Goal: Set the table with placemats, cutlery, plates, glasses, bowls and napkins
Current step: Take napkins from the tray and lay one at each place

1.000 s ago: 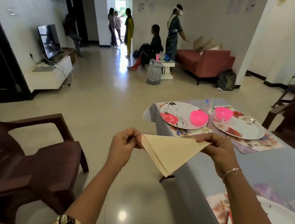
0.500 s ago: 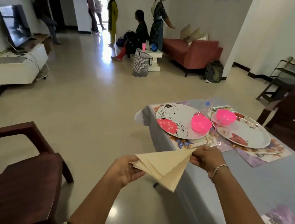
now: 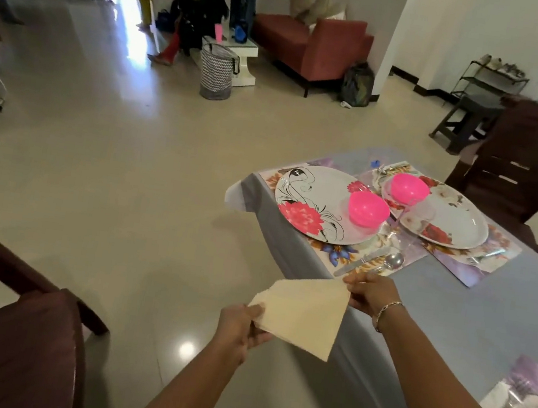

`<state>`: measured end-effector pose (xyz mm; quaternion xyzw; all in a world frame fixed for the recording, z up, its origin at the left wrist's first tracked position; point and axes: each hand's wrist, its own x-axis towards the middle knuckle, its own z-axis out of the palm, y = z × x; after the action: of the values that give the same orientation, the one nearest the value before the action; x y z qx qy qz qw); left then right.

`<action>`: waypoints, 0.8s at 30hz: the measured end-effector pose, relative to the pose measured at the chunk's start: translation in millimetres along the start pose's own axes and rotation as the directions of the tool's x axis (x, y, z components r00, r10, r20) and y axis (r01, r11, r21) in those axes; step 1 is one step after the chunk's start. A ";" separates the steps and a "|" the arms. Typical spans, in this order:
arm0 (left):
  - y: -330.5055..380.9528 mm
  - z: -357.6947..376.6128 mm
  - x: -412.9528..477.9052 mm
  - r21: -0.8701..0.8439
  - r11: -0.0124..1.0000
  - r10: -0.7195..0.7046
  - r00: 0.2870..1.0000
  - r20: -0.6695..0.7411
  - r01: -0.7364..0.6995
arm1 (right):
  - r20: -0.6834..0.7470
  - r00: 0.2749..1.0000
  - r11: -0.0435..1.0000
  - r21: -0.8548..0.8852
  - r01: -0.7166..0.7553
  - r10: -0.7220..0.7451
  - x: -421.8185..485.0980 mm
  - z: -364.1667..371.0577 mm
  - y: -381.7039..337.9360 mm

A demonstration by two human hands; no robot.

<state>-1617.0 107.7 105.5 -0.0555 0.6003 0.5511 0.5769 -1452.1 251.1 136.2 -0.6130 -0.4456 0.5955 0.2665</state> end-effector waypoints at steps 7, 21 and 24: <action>27.7 18.8 9.2 0.199 0.836 0.506 0.859 0.076 -0.511 | 0.031 0.969 0.969 0.037 0.244 -0.245 10.3 -17.7 -23.9; 52.1 84.1 24.8 0.438 0.541 0.660 0.686 0.308 -0.718 | 0.086 0.859 0.849 -0.132 0.512 -0.505 37.1 -74.5 -55.6; 50.4 93.1 25.4 0.489 0.494 0.689 0.666 0.285 -0.719 | 0.091 0.836 0.804 -0.235 0.546 -0.542 44.0 -84.1 -56.4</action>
<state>-1601.9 209.2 141.9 0.3813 0.6888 0.5355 0.3056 -1388.2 332.3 175.5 -0.4827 -0.6768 0.4384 0.3417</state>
